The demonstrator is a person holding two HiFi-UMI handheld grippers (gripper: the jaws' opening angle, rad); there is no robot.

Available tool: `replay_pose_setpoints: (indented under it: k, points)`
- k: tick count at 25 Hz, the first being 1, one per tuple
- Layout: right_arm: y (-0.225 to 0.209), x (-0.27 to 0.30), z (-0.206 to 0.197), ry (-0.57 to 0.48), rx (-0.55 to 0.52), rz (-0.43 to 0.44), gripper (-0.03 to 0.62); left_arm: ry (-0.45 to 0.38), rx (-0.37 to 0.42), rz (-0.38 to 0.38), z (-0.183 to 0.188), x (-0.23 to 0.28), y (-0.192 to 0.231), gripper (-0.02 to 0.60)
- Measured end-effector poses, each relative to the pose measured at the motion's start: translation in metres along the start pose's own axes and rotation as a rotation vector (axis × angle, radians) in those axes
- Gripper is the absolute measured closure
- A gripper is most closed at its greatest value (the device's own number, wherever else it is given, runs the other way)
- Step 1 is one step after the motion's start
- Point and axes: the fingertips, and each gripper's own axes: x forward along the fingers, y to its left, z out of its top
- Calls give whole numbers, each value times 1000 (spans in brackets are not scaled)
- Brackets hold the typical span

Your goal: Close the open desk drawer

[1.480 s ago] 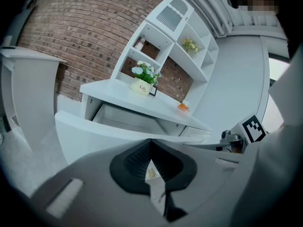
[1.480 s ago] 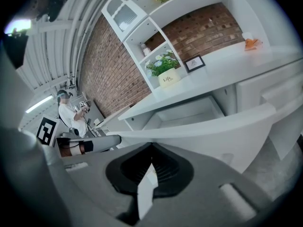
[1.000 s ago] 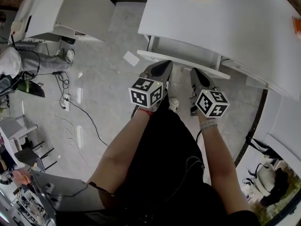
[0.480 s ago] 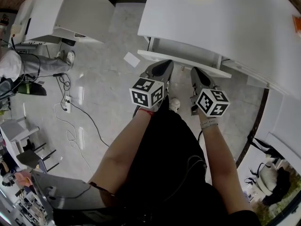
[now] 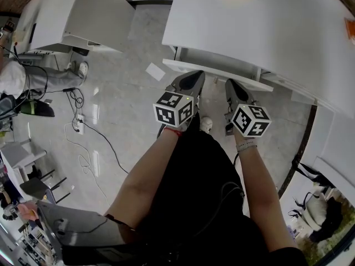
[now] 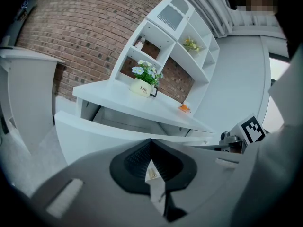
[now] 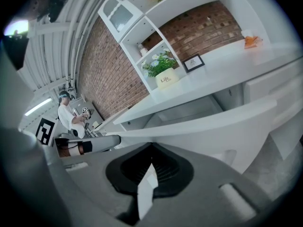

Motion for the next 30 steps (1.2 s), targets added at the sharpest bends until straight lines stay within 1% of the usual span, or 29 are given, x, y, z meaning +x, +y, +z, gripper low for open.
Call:
replay_pose_setpoints:
  k: [13, 18, 30]
  points:
    - [-6, 7, 7, 5, 13, -11, 594, 5, 2, -10, 5, 9, 3, 583]
    - [-8, 8, 12, 0, 16, -23, 594, 8, 3, -27, 9, 13, 3, 583]
    - [-12, 19, 20, -7, 32, -34, 594, 14, 4, -41, 16, 22, 10, 583]
